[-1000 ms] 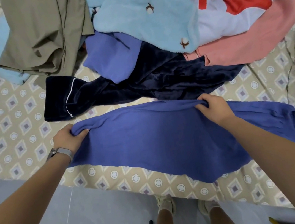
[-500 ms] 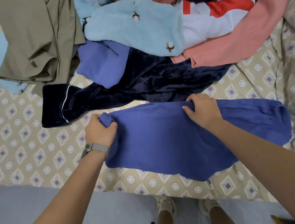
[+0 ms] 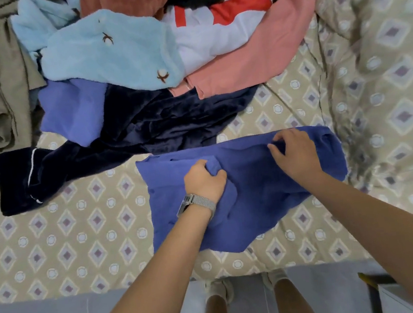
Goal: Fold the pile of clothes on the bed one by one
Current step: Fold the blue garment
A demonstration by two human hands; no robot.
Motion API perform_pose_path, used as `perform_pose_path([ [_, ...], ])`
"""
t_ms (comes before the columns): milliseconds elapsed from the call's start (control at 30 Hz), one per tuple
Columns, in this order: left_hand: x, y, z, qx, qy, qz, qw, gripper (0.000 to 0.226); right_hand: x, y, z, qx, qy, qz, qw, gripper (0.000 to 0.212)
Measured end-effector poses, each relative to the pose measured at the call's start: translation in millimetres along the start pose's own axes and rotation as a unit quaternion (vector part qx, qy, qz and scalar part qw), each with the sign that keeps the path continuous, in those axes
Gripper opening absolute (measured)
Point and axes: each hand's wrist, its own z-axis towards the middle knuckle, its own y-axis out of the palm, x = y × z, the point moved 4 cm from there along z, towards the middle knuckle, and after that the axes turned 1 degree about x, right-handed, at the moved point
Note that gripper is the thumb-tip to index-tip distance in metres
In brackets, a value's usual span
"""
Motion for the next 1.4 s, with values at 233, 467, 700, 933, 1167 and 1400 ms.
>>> perform_pose_path([
  [233,3.0,37.7,-10.2,-0.015,0.122,0.169,0.978,0.046,41.2,-16.3,-4.9,-0.028,-0.008,-0.035,0.999,0.06],
  [467,-16.8,73.0,-15.9,-0.13,0.272,0.385,0.872,0.054,57.0,-21.4,16.3,-0.113,-0.032,-0.205,0.972,0.104],
  [700,-21.2,95.1,-23.6,-0.132,0.334,0.472,0.805,0.052,79.7,-33.4,34.5,-0.198,-0.026,-0.277,0.94,0.082],
  [933,13.4,105.1,-23.1,-0.158,0.246,0.37,0.882,0.043,82.9,-44.3,44.0,-0.219,0.048,-0.075,0.972,0.019],
  [1167,71.9,135.7,-58.0,-0.101,0.203,-0.043,0.973,0.082,56.9,-85.5,39.3,-0.27,0.174,0.122,0.939,0.036],
  [1400,98.6,162.2,-93.5,-0.056,0.187,-0.136,0.971,0.125,11.4,-99.7,19.4,-0.354,0.165,0.159,0.907,0.02],
])
